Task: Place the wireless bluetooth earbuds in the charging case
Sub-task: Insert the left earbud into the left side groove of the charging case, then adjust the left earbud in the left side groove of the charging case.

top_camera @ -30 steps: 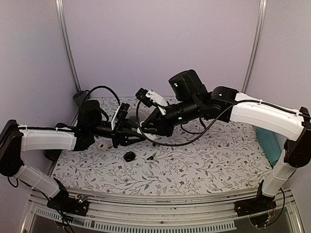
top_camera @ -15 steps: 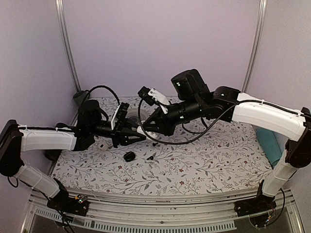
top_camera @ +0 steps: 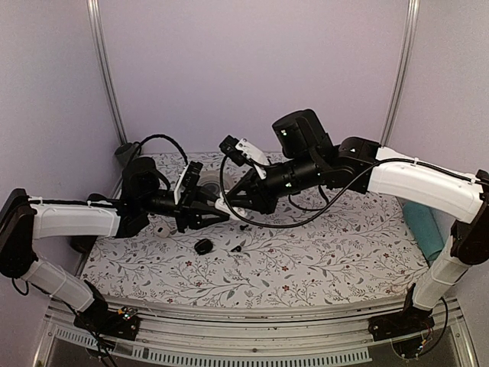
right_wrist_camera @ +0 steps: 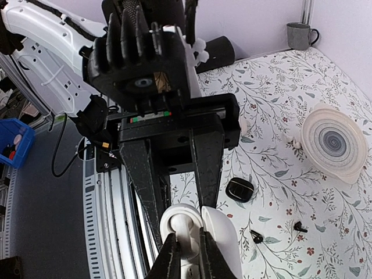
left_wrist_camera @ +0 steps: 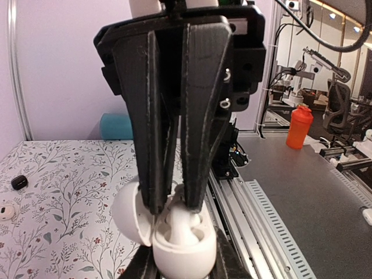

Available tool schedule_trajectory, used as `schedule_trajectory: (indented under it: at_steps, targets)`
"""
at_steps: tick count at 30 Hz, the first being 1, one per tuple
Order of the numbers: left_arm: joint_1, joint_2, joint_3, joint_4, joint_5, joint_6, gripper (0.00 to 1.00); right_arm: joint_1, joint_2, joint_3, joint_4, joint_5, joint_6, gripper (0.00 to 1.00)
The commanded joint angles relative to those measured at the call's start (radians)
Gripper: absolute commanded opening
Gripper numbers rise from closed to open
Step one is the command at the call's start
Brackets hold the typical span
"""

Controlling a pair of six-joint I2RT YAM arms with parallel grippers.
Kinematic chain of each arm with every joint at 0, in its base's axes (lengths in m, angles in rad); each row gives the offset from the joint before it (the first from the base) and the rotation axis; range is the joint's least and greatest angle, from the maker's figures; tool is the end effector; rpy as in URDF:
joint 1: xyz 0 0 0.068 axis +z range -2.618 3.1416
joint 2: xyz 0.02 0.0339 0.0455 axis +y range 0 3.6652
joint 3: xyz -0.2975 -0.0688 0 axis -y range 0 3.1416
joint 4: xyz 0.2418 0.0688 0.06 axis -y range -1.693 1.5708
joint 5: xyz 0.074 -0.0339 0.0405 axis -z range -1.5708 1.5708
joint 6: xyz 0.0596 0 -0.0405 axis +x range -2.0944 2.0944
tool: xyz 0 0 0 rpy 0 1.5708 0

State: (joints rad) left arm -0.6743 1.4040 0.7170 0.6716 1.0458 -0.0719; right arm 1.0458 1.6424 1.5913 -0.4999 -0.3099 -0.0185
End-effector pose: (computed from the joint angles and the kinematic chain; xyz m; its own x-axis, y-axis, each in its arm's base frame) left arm 0.2017 -0.2273 0.2983 -0.0830 0.0203 -0.9963 0.9854 -0.1476 -0.0851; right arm 0.1834 0.3529 0.3894 -0.2447 -0.4576 -0.8548 -0.9590 0.2441 0.1439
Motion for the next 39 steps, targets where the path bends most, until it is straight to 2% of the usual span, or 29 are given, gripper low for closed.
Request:
schedule_trajectory:
  at_steps: [1,7,11,28,39]
  targets:
    - [-0.021,-0.011,0.002,0.042,0.052,0.006,0.00,-0.022,-0.023,-0.013,0.026,0.019,0.010,0.12]
    - [-0.020,-0.013,0.005,0.040,0.052,0.007,0.00,-0.022,-0.007,-0.007,0.017,0.000,0.002,0.04]
    - [-0.021,-0.015,0.009,0.043,0.046,0.007,0.00,-0.012,0.011,-0.004,-0.005,-0.004,-0.017,0.03]
    - [-0.011,-0.044,0.034,0.082,0.012,-0.001,0.00,0.071,0.096,0.004,-0.101,0.131,-0.103,0.02]
    - [0.007,-0.070,0.024,0.128,-0.052,-0.009,0.00,0.100,0.129,-0.013,-0.115,0.138,-0.121,0.02]
